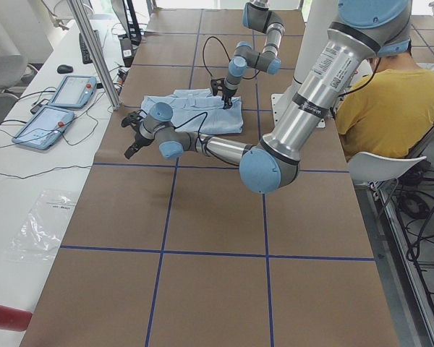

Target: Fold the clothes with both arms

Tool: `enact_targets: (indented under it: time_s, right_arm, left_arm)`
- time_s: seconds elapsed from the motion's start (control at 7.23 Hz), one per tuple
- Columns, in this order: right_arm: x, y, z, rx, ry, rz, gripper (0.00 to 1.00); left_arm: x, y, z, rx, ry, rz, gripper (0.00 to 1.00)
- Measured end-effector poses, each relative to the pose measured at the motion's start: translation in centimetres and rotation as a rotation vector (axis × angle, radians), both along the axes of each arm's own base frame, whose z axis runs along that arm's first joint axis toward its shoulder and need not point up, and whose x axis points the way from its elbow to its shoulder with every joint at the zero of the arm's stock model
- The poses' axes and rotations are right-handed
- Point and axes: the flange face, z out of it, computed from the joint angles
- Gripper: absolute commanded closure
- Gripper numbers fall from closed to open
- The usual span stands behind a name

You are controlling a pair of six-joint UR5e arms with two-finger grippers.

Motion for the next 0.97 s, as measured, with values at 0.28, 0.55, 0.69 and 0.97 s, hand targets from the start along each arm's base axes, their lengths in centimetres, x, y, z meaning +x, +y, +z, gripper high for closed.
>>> enact_targets:
  time_s: [0.28, 0.55, 0.69, 0.97]
  right_arm:
    - [0.1, 0.1, 0.0, -0.002, 0.010, -0.004, 1.00]
    - [0.8, 0.4, -0.7, 0.000, 0.009, -0.004, 1.00]
    - [1.2, 0.4, -0.7, 0.001, 0.010, -0.002, 1.00]
    - [3.5, 0.3, 0.9, 0.005, 0.006, 0.012, 1.00]
  left_arm:
    - [0.0, 0.0, 0.0, -0.001, 0.001, 0.000, 0.00]
    - [0.2, 0.1, 0.0, -0.003, 0.002, 0.001, 0.00]
    - [0.2, 0.2, 0.2, -0.005, 0.003, 0.001, 0.00]
    - [0.2, 0.5, 0.5, 0.000, 0.012, 0.000, 0.00]
